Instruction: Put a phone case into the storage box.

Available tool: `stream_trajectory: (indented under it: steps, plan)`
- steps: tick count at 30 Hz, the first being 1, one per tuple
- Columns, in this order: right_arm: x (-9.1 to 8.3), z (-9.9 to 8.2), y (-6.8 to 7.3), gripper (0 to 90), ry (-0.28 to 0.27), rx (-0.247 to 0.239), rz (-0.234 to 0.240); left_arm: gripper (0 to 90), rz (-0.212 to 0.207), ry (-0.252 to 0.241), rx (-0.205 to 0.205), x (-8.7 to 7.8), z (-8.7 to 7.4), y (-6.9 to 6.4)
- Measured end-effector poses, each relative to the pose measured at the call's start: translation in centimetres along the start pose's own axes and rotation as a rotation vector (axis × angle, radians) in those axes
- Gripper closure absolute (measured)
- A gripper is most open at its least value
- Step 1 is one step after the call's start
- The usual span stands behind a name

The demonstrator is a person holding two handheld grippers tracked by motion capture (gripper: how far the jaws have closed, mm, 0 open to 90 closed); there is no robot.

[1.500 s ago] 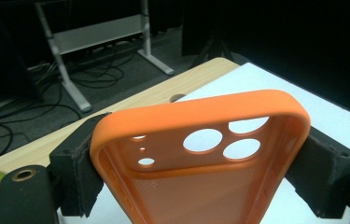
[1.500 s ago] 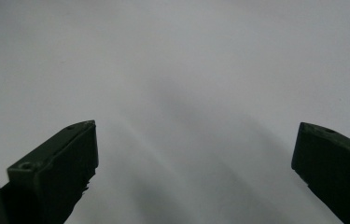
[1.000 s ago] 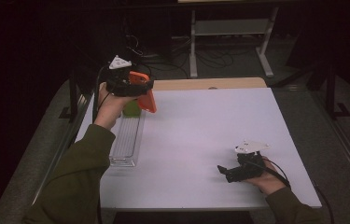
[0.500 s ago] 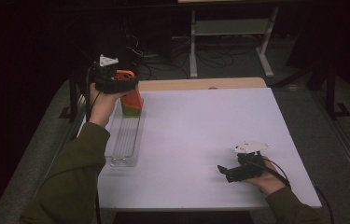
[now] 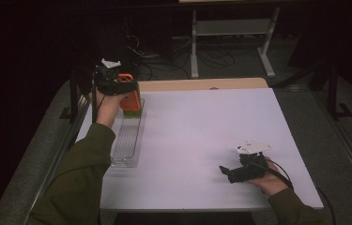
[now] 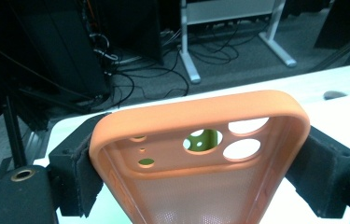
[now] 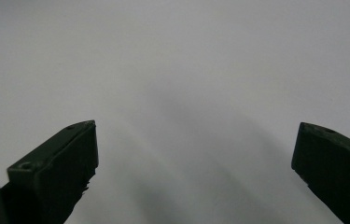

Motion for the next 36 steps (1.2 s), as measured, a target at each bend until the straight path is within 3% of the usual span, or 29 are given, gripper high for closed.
stream_trajectory:
  steps: [8, 17, 30, 36]
  plan:
    - [0.0, 0.0, 0.0, 0.0, 0.001, -0.002, -0.002, 14.9, 0.036, 0.064, 0.004, 1.6, -1.7, 1.0]
    - [0.0, 0.0, 0.0, 0.0, -0.001, 0.003, -0.004, 14.8, 0.038, 0.109, -0.021, 3.1, -3.4, 1.3]
    - [-0.1, -0.1, -0.1, 0.0, 0.0, -0.01, -0.006, 14.4, 0.049, 0.147, -0.025, 4.5, -4.1, 1.2]
    - [-0.1, -0.1, -0.1, 0.0, 0.002, -0.007, -0.005, 13.7, 0.052, 0.139, -0.01, 4.8, -4.1, 1.2]
Point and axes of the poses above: each handheld gripper's, and its own axes: x roughly forward along the jaws, z roughly out of its top, y roughly to its left, the point moved 6 cm from there along x, roughly forward along the jaws, and after that the axes turned 12 degrees about -z, right-handed, at the moved point
